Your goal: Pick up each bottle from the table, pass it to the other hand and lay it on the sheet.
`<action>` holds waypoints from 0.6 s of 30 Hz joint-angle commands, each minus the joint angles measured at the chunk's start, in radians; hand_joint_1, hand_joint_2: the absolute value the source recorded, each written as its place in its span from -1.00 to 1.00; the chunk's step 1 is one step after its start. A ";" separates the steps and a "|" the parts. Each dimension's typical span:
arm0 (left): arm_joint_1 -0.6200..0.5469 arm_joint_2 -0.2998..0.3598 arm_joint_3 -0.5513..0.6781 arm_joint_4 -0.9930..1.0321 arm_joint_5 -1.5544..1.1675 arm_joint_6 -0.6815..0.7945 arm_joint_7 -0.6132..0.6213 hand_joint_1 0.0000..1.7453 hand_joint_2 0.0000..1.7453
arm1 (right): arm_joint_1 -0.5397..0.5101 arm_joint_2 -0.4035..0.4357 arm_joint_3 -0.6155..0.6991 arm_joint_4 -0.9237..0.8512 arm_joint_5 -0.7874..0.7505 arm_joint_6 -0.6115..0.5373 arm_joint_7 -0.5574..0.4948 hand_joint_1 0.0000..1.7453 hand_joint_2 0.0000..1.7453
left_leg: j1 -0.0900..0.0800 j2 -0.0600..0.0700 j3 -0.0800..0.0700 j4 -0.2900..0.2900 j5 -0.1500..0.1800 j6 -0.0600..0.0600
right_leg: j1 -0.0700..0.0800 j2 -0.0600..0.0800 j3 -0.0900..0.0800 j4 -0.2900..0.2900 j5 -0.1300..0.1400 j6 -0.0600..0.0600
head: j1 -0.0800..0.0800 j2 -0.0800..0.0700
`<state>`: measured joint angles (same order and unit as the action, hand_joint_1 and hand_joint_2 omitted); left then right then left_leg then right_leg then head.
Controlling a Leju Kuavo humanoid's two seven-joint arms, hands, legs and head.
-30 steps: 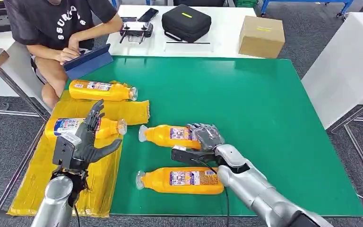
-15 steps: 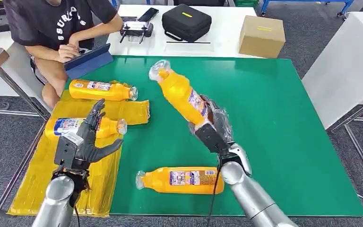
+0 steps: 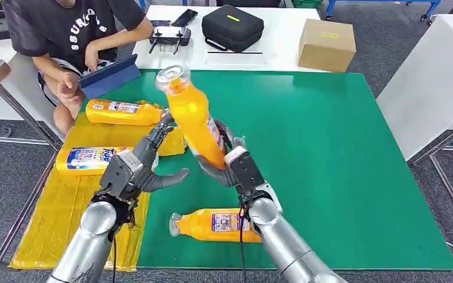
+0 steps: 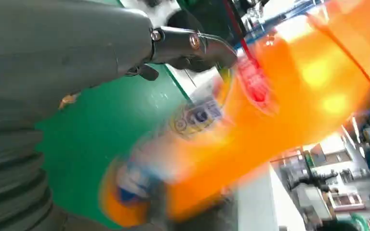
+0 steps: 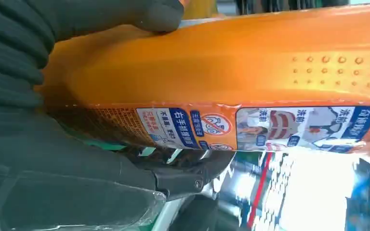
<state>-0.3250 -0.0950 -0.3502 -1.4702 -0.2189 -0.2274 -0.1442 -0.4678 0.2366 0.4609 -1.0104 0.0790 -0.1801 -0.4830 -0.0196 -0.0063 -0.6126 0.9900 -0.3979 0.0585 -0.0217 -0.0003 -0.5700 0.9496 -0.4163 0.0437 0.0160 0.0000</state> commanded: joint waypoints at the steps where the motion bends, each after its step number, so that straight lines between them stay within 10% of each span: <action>1: -0.144 -0.014 -0.156 0.079 0.063 -0.011 0.067 -1.00 1.00 | -0.138 0.076 0.109 0.277 0.042 -0.042 -0.046 1.00 1.00 | 0.001 0.000 0.001 0.001 -0.001 -0.004 | 0.001 -0.001 0.002 0.000 -0.001 -0.002 | 0.000 0.000; 18: -0.341 -0.095 -0.236 0.368 0.287 0.004 0.138 -1.00 1.00 | -0.182 0.113 0.168 0.367 0.062 -0.124 -0.082 1.00 1.00 | 0.001 -0.002 0.000 0.001 -0.001 -0.003 | 0.001 -0.003 0.001 0.000 -0.001 -0.002 | 0.000 0.000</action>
<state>-0.5104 -0.1339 -0.4692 -1.3421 0.0117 -0.2239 -0.0080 -0.5717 0.3147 0.5207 -0.7733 0.1373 -0.2777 -0.5566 -0.0196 -0.0065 -0.6136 0.9902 -0.3976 0.0584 -0.0218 -0.0004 -0.5713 0.9495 -0.4161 0.0438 0.0156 0.0000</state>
